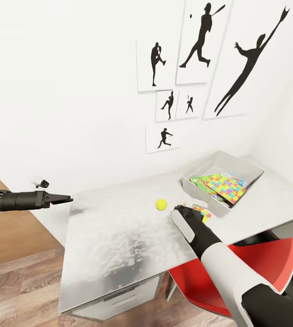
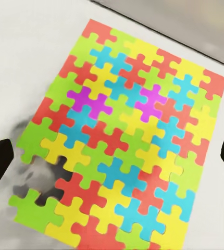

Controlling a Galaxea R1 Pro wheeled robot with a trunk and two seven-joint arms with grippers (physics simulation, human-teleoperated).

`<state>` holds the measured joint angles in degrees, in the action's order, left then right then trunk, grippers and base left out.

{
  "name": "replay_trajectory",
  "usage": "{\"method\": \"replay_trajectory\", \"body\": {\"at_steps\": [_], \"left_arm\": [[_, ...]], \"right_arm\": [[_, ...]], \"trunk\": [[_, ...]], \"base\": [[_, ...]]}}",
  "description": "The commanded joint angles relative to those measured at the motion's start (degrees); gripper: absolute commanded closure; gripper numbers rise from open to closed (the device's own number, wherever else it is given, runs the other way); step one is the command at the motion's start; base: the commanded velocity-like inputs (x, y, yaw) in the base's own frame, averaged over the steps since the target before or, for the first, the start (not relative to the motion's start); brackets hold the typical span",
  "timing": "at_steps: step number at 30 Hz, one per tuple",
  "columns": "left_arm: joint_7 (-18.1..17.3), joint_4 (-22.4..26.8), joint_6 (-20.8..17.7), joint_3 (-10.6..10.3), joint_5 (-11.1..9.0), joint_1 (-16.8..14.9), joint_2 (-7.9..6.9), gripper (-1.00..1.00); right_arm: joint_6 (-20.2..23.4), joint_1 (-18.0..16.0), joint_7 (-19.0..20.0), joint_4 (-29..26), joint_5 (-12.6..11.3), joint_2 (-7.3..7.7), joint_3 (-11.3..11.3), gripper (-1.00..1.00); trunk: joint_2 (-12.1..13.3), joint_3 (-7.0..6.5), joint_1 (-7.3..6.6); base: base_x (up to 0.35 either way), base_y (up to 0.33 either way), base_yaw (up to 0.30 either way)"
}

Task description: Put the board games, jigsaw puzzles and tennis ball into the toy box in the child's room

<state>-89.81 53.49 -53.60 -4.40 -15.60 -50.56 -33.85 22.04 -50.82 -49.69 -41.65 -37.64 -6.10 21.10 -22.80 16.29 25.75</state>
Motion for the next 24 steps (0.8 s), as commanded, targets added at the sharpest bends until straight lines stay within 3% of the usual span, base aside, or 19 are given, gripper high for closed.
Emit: {"method": "replay_trajectory", "body": {"at_steps": [1,24], "left_arm": [[-0.19,-0.03,-0.39,-0.2,-0.15,-0.07,-0.07,-1.0],[-0.19,-0.14,0.77,-0.26,-0.18,-0.07,-0.07,-1.0]], "right_arm": [[0.23,-0.07,-0.4,-0.07,-0.26,0.04,0.48,-1.0],[-0.77,-0.07,-0.41,-0.51,-0.24,0.04,1.49,-1.0]], "trunk": [[-0.12,0.11,0.04],[-0.12,1.81,0.04]], "base": [[0.0,0.0,0.0],[0.0,0.0,0.0]]}}
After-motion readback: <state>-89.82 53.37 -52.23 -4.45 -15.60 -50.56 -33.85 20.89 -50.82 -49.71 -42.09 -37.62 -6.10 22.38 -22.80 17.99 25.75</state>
